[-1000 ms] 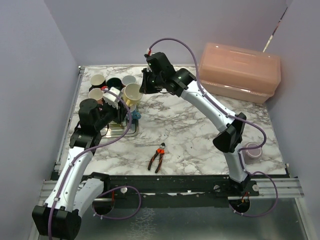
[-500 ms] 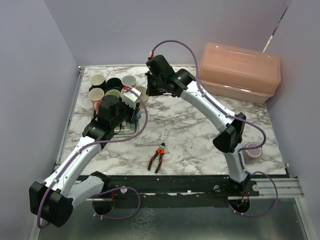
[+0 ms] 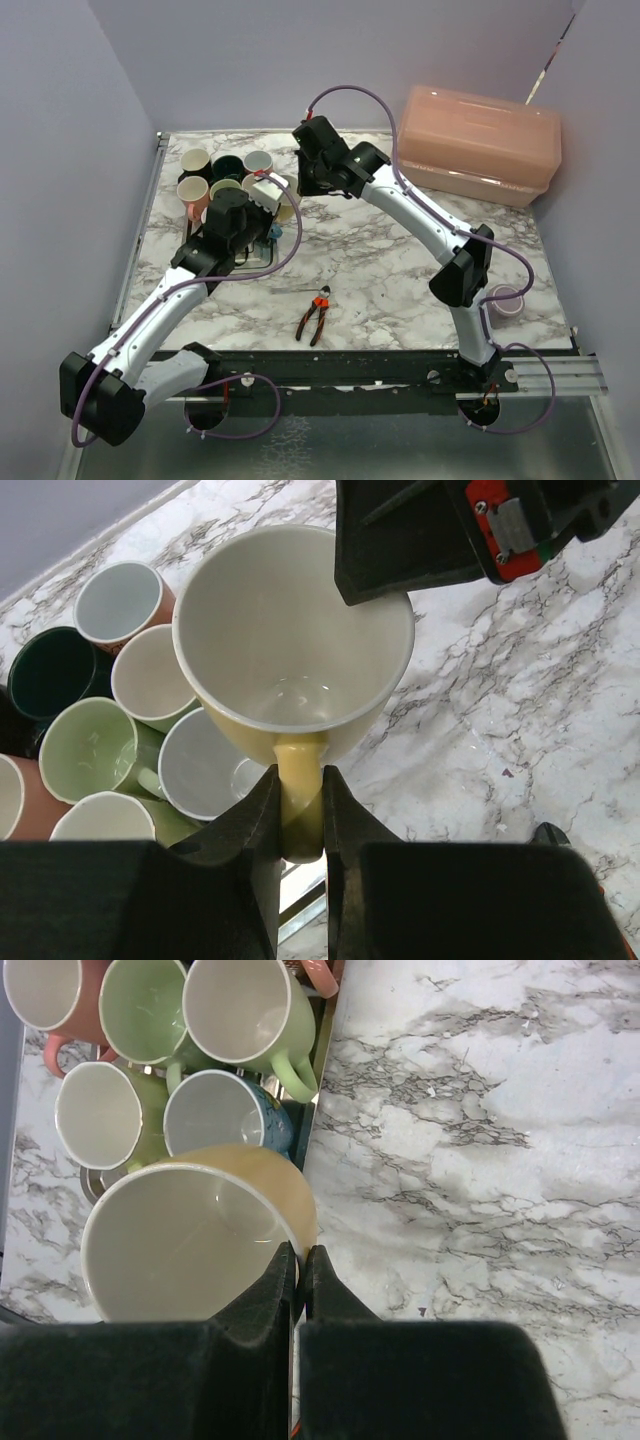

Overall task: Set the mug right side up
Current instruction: Place the cup on the tray.

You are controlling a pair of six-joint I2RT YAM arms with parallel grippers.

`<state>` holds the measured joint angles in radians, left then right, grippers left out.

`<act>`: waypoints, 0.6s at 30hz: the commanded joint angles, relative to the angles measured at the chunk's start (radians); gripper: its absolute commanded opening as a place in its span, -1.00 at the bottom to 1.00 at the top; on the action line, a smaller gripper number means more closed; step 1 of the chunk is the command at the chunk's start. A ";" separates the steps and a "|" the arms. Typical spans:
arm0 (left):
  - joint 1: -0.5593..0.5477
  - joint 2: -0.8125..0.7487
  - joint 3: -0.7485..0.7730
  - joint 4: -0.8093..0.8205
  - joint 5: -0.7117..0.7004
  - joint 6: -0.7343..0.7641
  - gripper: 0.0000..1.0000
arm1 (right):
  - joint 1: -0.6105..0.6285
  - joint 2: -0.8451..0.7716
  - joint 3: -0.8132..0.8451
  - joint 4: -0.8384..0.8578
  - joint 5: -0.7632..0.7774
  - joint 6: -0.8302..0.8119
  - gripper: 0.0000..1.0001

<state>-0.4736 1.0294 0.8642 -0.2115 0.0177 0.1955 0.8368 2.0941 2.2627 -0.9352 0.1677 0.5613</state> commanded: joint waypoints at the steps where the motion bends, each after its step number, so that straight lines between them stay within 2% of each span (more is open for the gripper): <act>1: -0.009 0.017 0.039 0.023 -0.019 0.006 -1.00 | 0.015 -0.078 -0.008 0.065 -0.007 0.013 -0.99; 2: -0.011 0.023 0.043 0.017 -0.018 0.003 -0.98 | 0.016 -0.081 -0.007 0.065 -0.004 0.012 -0.99; 4: -0.012 0.031 0.046 0.006 -0.018 0.000 -0.72 | 0.015 -0.083 -0.007 0.066 -0.001 0.011 -0.99; 6: -0.015 0.036 0.048 0.004 -0.018 -0.008 -0.57 | 0.016 -0.087 -0.007 0.065 0.002 0.012 -0.99; 18: -0.019 0.059 0.048 0.005 -0.025 0.006 -0.48 | 0.015 -0.090 -0.009 0.071 -0.014 0.015 -0.99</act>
<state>-0.4866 1.0710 0.8772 -0.2138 0.0059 0.1951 0.8387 2.0762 2.2478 -0.9291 0.1894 0.5602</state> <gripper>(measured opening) 0.262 0.008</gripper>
